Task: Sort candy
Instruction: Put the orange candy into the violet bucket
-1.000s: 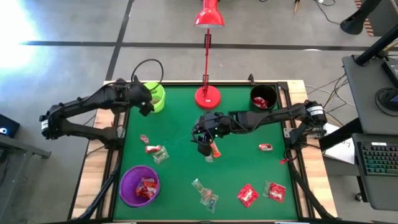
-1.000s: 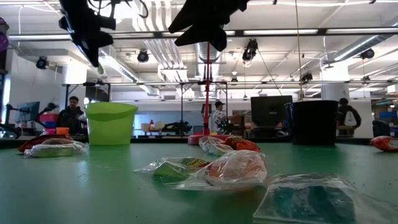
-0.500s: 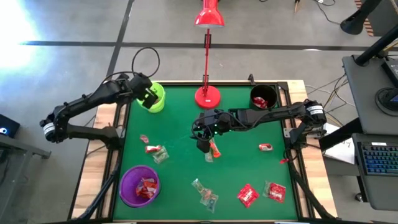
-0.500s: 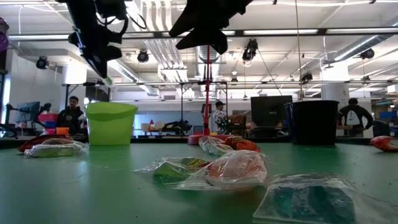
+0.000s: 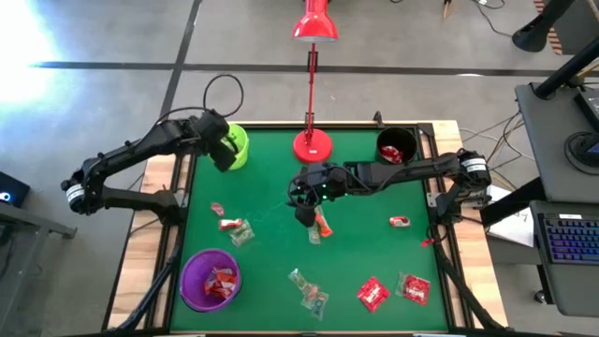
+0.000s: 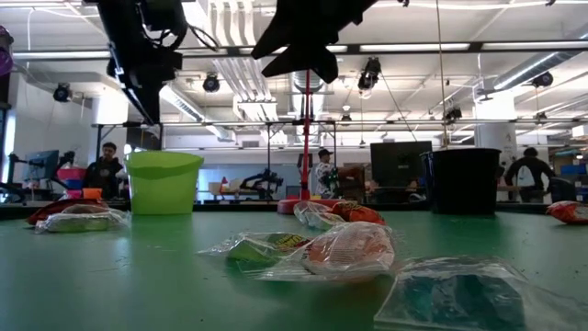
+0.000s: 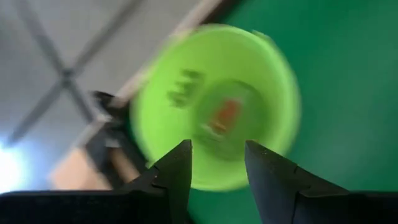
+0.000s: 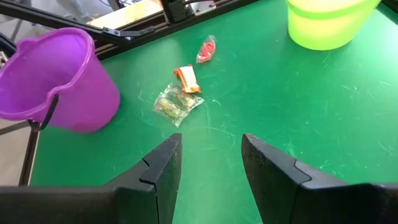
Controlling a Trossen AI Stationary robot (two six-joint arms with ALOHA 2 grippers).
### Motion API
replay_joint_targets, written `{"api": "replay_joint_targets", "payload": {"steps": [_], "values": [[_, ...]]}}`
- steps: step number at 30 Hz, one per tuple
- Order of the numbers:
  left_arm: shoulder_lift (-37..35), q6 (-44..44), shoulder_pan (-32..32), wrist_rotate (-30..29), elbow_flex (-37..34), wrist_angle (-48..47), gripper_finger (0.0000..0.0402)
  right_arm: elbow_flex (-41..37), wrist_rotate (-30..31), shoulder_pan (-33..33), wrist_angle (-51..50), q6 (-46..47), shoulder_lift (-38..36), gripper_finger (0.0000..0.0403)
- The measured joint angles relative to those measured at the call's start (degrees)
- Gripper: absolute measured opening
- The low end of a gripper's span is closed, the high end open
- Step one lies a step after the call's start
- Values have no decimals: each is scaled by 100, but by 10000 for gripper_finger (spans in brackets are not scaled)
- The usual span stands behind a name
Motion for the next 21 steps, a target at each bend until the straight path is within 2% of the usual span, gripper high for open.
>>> {"api": "replay_joint_targets", "payload": {"steps": [4,6,15,21], "values": [[0,-12,-82,1458,-15,-161,132,0,5,-33,-1,-1,0,160],[0,-19,-214,1888,-45,-208,132,0,5,-41,-1,-4,0,160],[0,-177,-1519,2225,-372,-738,132,0,4,-79,-3,-6,0,160],[0,-352,-2266,2473,-657,-625,132,0,4,-92,-5,-10,0,160]]}}
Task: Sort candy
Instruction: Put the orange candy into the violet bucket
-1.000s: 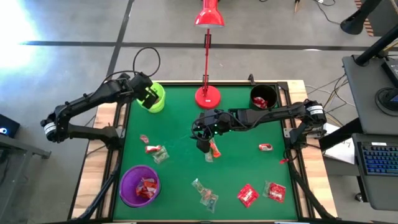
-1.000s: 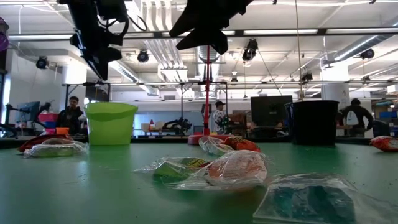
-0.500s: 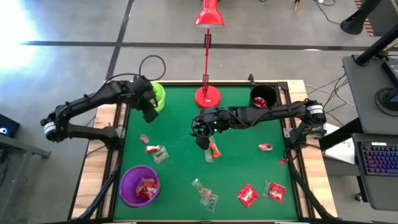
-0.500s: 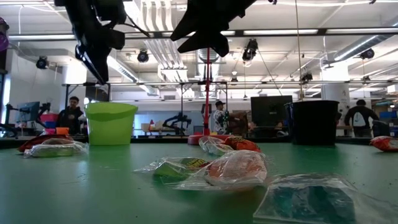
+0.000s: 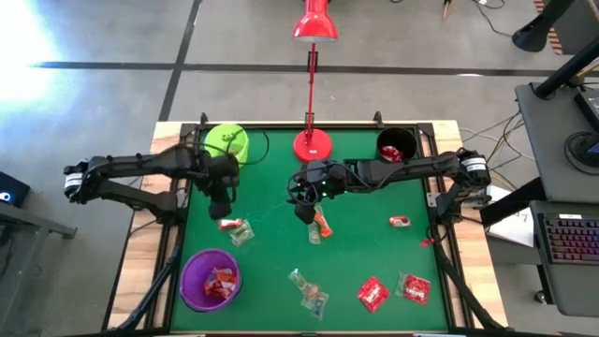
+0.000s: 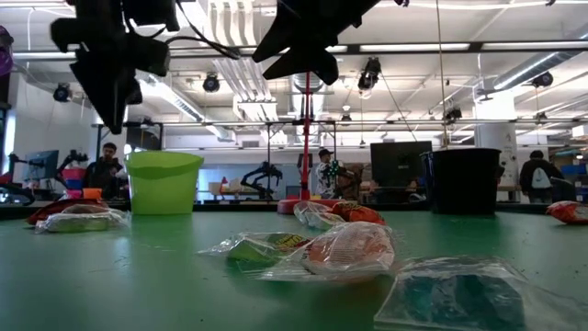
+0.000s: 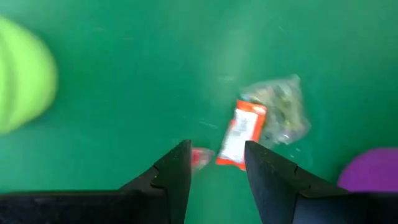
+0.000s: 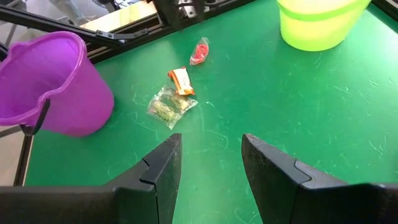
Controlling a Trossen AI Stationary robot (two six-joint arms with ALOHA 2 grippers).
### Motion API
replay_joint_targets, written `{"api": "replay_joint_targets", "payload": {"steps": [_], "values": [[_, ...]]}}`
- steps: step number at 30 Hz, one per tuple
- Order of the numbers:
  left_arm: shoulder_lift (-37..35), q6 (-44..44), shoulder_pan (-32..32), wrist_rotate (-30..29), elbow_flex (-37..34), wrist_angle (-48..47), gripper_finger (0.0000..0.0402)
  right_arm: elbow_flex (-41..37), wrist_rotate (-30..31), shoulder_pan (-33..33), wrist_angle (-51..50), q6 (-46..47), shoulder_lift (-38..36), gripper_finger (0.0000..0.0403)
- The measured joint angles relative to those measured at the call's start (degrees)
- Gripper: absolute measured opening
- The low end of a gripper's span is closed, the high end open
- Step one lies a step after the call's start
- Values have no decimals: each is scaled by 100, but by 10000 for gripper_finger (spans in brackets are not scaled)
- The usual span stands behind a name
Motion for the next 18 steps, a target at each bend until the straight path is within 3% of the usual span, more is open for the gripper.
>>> {"api": "replay_joint_targets", "payload": {"steps": [7,18], "values": [[1,-6,-501,706,-709,752,132,0,-1,-2,-4,0,0,160],[393,-131,-706,747,-1274,1460,132,0,-2,-2,-16,-4,0,160]]}}
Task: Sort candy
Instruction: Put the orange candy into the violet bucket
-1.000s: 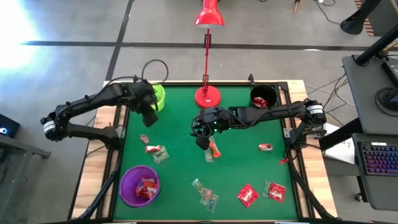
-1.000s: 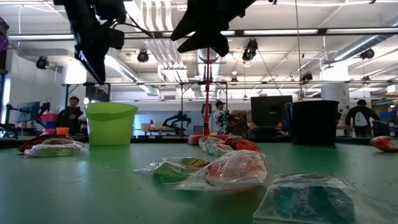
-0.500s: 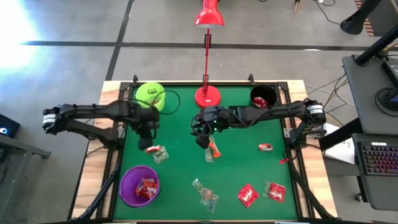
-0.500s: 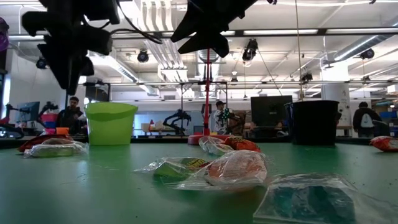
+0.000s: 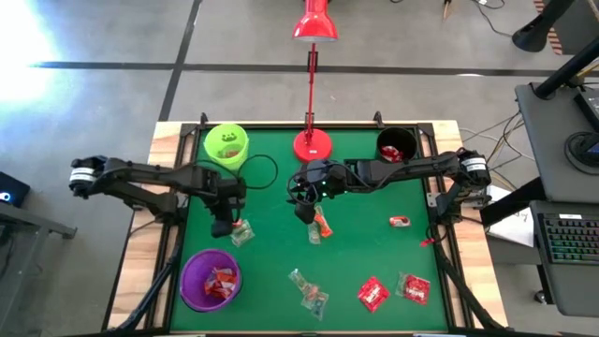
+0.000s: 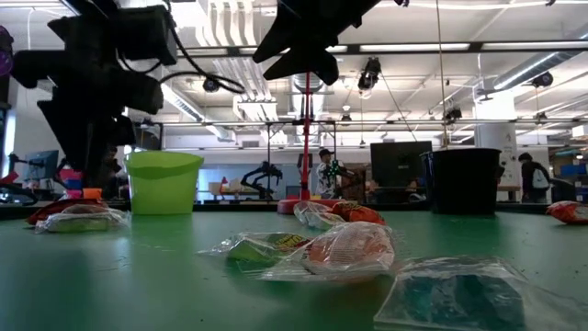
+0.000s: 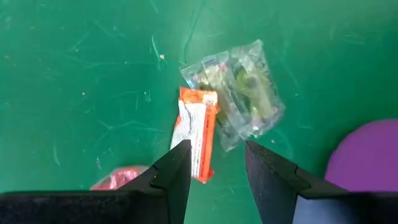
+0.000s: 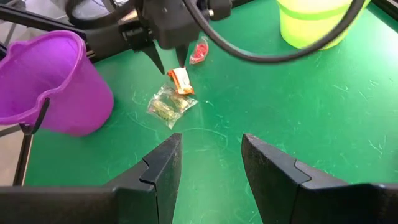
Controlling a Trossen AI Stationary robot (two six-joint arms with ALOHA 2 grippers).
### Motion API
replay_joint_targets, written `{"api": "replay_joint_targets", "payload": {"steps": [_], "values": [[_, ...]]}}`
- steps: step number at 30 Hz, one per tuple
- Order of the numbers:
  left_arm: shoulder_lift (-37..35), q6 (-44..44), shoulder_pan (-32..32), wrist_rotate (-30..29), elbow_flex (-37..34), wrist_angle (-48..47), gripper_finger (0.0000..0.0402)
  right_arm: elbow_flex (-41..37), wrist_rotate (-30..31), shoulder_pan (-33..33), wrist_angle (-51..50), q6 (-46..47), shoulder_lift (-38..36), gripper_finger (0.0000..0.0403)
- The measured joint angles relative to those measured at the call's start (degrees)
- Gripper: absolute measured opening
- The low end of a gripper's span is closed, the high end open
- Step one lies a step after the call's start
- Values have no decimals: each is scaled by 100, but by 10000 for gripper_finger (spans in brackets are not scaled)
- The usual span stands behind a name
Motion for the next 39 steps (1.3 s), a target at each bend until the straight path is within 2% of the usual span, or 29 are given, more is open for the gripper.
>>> {"api": "replay_joint_targets", "payload": {"steps": [12,17,22,30,39], "values": [[867,111,3,-34,-107,330,132,0,-2,-22,-45,4,0,160],[1176,-15,3,-506,-107,346,130,0,-2,-22,-114,7,0,160],[1354,-17,5,-510,-107,344,100,0,-3,-22,-122,7,0,160],[1429,3,3,-460,-105,390,13,0,-5,-22,-122,9,0,160],[1056,-97,3,-430,18,184,6,0,-9,-22,-264,178,-4,160]]}}
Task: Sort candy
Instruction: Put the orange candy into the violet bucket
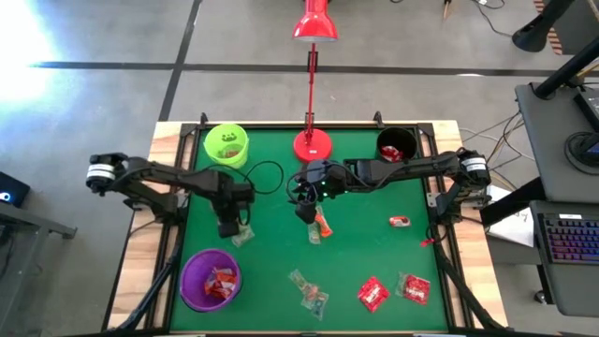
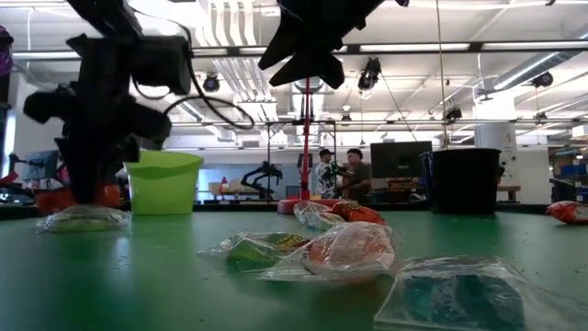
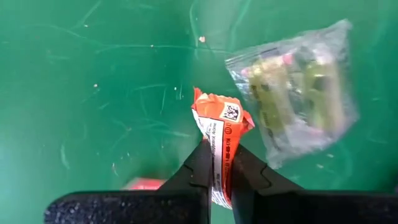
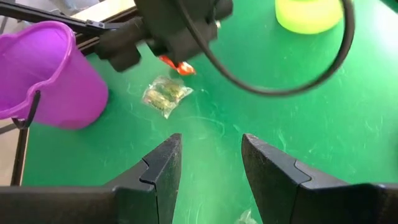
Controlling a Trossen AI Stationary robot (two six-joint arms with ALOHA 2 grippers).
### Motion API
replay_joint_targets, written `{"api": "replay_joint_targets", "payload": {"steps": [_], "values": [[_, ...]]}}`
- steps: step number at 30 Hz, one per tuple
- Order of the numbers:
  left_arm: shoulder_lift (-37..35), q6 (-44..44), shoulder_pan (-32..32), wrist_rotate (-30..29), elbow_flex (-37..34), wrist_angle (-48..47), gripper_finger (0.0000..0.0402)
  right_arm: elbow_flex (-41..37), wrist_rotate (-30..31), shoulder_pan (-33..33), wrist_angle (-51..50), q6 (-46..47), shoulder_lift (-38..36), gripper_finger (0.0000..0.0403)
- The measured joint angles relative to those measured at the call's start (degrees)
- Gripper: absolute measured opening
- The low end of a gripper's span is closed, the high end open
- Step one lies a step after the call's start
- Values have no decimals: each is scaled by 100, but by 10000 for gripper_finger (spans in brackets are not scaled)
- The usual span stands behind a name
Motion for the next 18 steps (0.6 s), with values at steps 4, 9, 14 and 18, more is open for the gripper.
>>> {"api": "replay_joint_targets", "payload": {"steps": [4,9,14,18], "values": [[-266,-31,0,119,429,-511,3,0,1,0,-43,70,0,160],[-598,-24,-3,121,1204,-843,3,0,2,0,-113,71,-2,160],[-796,-29,-105,280,2004,-1254,2,0,2,0,-133,73,-2,160],[-857,-106,-306,316,2510,-1704,2,0,2,0,-135,71,-2,160]]}}
